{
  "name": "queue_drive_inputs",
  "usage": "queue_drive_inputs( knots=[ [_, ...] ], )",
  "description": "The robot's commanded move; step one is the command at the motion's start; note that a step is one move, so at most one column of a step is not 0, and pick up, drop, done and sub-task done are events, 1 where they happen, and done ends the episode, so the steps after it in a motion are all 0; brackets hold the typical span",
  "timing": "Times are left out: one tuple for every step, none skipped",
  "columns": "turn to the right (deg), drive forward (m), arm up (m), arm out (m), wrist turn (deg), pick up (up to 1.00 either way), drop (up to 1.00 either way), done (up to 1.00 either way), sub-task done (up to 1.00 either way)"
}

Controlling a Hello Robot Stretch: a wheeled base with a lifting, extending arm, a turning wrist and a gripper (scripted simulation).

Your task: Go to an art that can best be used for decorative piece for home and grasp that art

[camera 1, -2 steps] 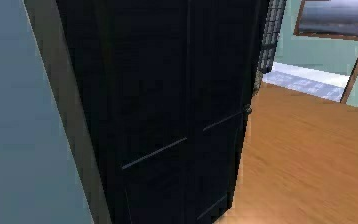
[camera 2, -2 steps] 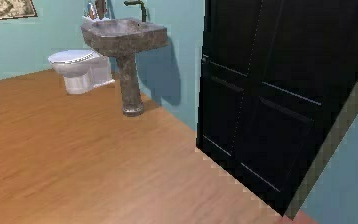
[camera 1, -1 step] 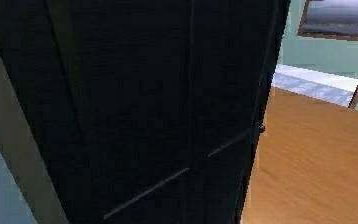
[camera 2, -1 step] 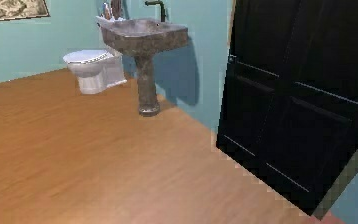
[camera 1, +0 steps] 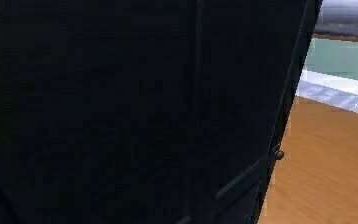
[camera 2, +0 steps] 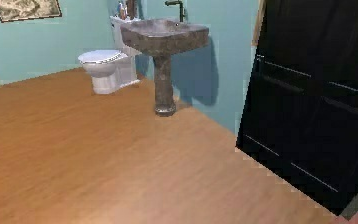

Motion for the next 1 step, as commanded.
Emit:
queue_drive_inputs(
  knots=[
    [45.0, 0.0, 0.0, 0.0, 0.0, 0.0, 0.0, 0.0, 0.0]
  ],
)
